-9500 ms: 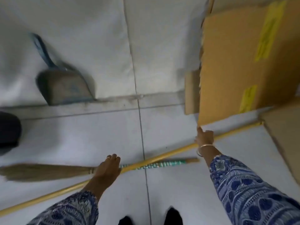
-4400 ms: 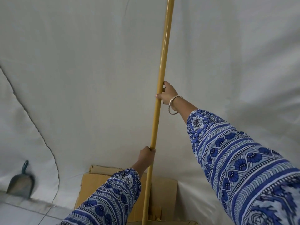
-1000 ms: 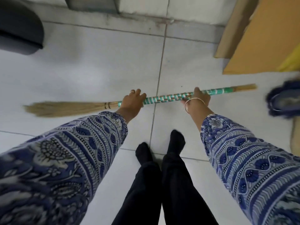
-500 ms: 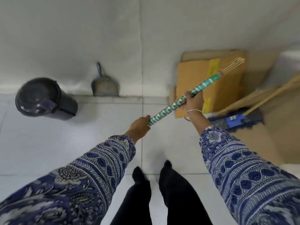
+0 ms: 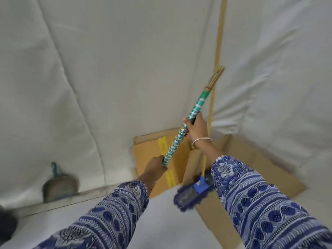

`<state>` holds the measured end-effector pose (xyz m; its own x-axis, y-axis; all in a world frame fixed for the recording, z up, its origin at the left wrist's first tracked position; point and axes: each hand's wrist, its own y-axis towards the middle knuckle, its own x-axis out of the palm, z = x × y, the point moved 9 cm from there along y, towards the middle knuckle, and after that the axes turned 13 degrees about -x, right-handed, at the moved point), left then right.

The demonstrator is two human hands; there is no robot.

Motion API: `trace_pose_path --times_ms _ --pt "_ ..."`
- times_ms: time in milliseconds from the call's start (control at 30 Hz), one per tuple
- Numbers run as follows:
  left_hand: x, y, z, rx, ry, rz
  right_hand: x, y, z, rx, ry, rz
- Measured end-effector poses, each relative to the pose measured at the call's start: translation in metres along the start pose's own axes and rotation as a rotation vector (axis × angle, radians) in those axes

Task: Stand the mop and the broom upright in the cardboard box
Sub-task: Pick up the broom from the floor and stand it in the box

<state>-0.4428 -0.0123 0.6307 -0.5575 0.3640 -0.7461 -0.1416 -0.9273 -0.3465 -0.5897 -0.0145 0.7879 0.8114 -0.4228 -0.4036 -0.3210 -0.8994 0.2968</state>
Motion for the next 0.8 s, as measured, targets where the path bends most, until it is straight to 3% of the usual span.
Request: trace_pose_path --times_ms 167,333,633,800 --pt "0.061 -0.009 0.126 0.061 -0.096 -0.041 -0.121 0.021 0.015 -0.093 -0.08 0.064" --pt "0.121 0.012 0.209 0.065 -0.113 -0.075 -0.196 0.053 0.052 -0.118 -0.1 0.079" --pt "0.238 0.114 0.331 0.041 -0.267 -0.157 -0.274 0.158 0.185 -0.046 -0.178 0.038" --pt "0.293 0.173 0.393 0.009 -0.228 -0.239 -0.305 0.219 0.259 0.017 -0.211 -0.008"
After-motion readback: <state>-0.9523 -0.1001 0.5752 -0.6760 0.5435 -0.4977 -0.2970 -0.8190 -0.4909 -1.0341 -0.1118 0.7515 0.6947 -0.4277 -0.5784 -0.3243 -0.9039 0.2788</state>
